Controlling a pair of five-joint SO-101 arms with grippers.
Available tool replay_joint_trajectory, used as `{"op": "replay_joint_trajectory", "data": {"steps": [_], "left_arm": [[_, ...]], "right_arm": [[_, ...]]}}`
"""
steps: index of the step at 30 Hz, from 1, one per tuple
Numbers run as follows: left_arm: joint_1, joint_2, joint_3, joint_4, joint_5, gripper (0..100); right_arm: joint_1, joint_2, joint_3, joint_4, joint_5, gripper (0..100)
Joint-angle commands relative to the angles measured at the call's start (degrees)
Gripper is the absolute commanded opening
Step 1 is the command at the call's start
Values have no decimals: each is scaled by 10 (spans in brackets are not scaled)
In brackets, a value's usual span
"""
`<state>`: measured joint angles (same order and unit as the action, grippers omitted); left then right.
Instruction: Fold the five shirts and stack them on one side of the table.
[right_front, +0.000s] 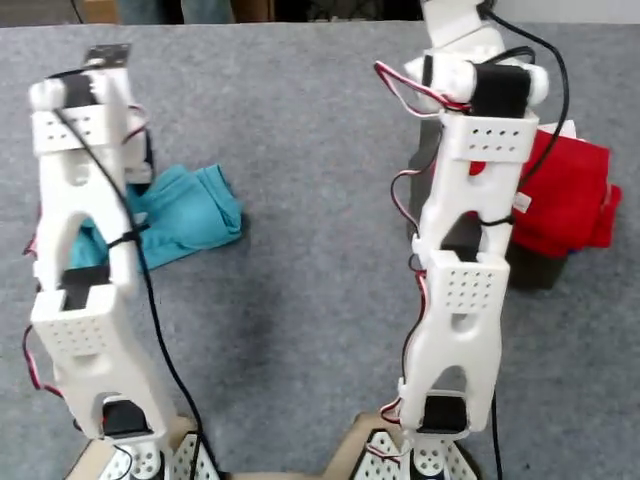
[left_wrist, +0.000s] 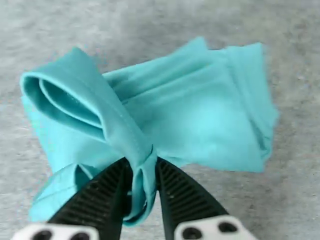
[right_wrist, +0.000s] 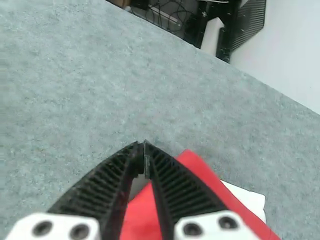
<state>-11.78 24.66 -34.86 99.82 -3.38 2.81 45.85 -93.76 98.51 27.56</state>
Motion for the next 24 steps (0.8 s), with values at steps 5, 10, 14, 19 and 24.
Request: {"op": "replay_joint_trajectory", "data": {"steps": [5,10,14,19,24], "left_arm": [[73,50,-6,-7,54,29],[109,67,-7,-8,62,29],[132,68,-7,-13,62,29],[139,69,0,-60,84,29],[139,69,0,-75,98,30]], "right_arm": [[4,-42,-21,-10,5,15],[4,-40,-16,-10,5,18],[4,-40,-16,-11,5,18],[4,-40,-16,-11,5,18],[4,-40,-15,-11,5,18]]}}
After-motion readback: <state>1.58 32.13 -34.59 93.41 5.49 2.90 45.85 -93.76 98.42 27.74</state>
